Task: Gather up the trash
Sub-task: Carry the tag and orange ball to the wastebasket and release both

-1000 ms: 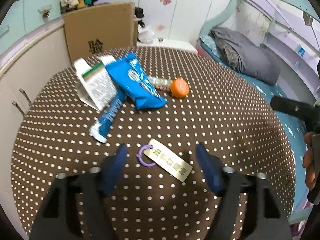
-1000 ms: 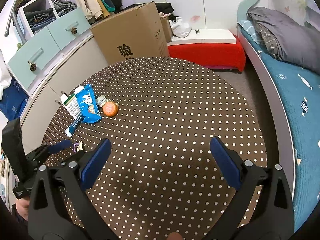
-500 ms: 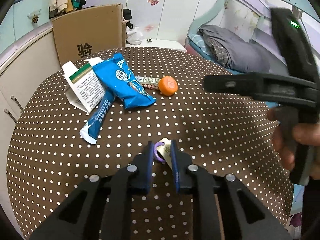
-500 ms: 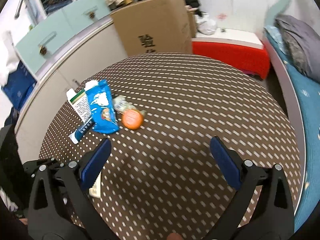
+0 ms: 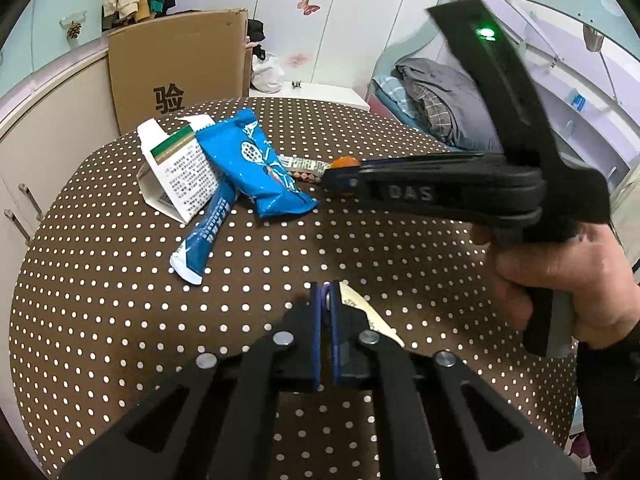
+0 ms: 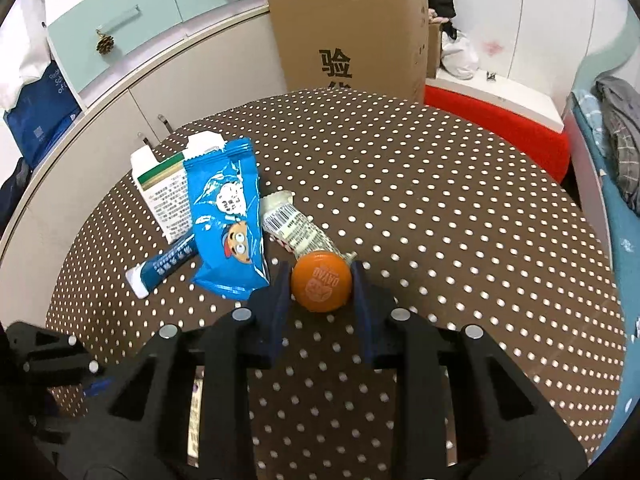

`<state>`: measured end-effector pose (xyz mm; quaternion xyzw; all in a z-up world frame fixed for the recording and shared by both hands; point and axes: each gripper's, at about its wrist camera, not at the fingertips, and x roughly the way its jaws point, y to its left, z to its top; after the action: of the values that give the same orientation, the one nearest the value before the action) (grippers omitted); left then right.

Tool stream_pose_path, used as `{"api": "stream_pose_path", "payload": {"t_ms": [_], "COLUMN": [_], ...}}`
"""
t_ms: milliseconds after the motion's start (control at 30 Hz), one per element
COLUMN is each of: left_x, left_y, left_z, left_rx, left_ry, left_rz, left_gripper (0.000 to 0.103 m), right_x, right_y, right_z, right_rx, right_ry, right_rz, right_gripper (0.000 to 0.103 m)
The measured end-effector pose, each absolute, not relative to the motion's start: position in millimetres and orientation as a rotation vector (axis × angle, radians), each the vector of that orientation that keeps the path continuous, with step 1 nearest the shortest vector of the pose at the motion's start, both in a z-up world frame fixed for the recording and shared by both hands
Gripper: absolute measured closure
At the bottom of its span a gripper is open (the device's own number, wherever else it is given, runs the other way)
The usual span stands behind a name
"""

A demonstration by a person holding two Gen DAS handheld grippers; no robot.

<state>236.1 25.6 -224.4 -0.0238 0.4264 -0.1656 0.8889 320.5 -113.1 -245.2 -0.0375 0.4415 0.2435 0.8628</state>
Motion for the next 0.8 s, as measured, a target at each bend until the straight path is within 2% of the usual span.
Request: {"api": "stream_pose_path", "payload": {"t_ms": [433, 800], "left_x": [232, 228], "left_y": [8, -26], "left_z": [-202, -145], "left_rx": [-0.069, -0.036], "left_ry": [0.833, 0.728], "left_rz": [-0.401, -0.485], "left_gripper": [0.100, 0.100], "right_x": [279, 252], "right_y": [-192, -262], "right_z": [-209, -169], "right_rx": [0.015, 0.122], "right_ry": [0.860, 0.759], "right_rz": [0.413, 0.333], "right_gripper": [0.073, 0.073]}}
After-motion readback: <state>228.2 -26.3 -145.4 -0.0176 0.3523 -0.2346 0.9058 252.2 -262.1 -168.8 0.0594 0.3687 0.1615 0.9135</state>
